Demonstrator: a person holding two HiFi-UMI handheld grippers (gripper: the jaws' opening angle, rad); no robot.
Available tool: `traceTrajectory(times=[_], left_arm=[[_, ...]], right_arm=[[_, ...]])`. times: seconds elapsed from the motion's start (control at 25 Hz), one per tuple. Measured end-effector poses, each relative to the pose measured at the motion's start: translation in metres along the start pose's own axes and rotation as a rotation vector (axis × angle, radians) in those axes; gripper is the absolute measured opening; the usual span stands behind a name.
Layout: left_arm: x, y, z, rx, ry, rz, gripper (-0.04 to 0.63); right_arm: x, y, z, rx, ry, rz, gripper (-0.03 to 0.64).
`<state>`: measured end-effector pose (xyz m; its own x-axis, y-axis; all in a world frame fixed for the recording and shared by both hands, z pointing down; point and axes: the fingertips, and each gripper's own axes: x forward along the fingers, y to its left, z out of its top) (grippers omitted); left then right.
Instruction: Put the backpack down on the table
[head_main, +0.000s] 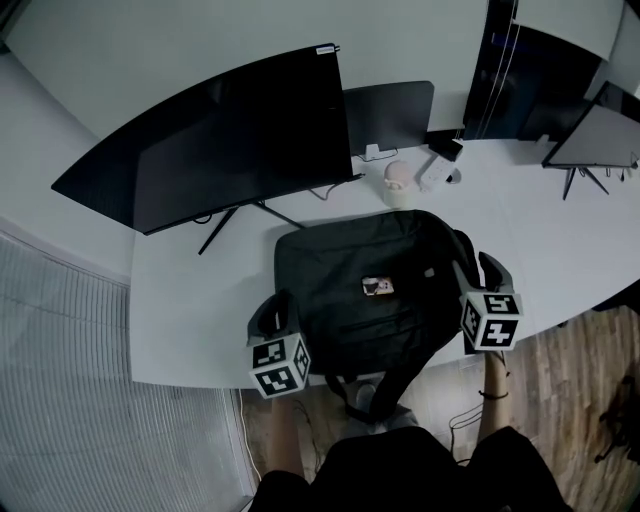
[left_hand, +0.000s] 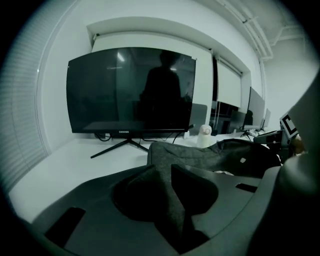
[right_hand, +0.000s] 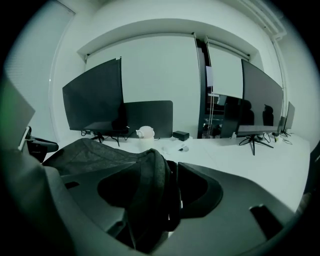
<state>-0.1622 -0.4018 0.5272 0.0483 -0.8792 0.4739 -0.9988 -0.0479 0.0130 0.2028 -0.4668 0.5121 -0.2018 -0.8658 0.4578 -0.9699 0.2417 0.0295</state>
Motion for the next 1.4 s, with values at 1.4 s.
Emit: traceTrajectory(times=[1.4], left_arm=[[-0.145, -0.031, 0.067, 0.08, -0.315, -0.148, 0.015]], right_arm=[[-0.143, 0.053, 0.082, 0.065, -0.425, 0.264, 0.014]])
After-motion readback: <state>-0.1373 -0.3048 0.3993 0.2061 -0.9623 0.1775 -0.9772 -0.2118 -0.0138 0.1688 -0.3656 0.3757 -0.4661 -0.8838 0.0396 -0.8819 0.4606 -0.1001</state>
